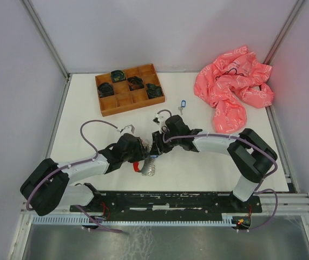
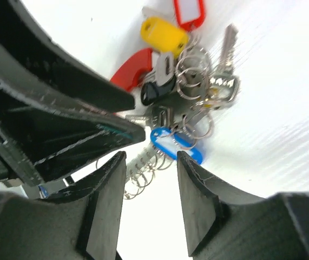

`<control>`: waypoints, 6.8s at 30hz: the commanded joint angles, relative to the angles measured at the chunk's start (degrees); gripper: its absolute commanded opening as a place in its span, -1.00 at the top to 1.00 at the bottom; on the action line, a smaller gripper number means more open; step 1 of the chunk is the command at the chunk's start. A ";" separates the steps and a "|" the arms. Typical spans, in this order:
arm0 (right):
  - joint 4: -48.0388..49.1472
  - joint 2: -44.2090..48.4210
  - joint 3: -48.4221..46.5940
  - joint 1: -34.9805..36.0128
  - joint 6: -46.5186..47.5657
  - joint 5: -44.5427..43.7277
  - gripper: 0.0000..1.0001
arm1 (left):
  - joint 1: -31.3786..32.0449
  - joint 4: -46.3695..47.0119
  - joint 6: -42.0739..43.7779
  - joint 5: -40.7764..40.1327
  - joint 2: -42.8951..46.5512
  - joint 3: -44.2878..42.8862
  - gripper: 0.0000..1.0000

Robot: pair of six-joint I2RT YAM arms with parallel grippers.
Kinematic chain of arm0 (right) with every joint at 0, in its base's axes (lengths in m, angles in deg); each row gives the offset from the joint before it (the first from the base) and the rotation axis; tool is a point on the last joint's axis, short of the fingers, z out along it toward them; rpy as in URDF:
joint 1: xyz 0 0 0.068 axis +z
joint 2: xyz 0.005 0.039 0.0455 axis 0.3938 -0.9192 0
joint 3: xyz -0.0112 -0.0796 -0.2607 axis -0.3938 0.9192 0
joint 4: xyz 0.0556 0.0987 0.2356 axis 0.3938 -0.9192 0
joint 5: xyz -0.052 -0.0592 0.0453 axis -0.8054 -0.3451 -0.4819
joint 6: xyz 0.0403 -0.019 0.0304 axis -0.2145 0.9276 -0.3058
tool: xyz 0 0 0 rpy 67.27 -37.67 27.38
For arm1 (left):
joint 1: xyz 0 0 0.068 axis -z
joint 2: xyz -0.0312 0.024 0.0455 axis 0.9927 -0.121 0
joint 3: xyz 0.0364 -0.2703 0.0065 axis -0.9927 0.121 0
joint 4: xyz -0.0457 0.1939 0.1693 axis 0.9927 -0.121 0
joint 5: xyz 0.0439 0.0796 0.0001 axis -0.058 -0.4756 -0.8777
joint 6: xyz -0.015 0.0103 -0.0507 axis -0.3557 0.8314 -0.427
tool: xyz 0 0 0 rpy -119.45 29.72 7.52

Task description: Put the keys on the keyring

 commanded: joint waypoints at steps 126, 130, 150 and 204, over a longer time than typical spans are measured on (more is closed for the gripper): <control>-11.40 -1.88 -10.27 6.67 14.23 -30.53 -0.15 | 2.48 -8.63 9.31 5.75 1.96 1.05 0.36; -10.06 -0.16 -9.42 3.56 9.47 -30.47 -0.13 | 2.58 -8.85 9.44 5.97 2.21 1.30 0.36; -11.20 -0.72 -10.84 9.32 12.96 -20.02 -0.21 | 2.62 -7.84 6.94 3.69 4.19 1.80 0.38; -12.30 -6.26 -14.35 7.28 15.57 -13.85 0.12 | 2.66 -6.98 6.50 4.55 4.19 2.63 0.40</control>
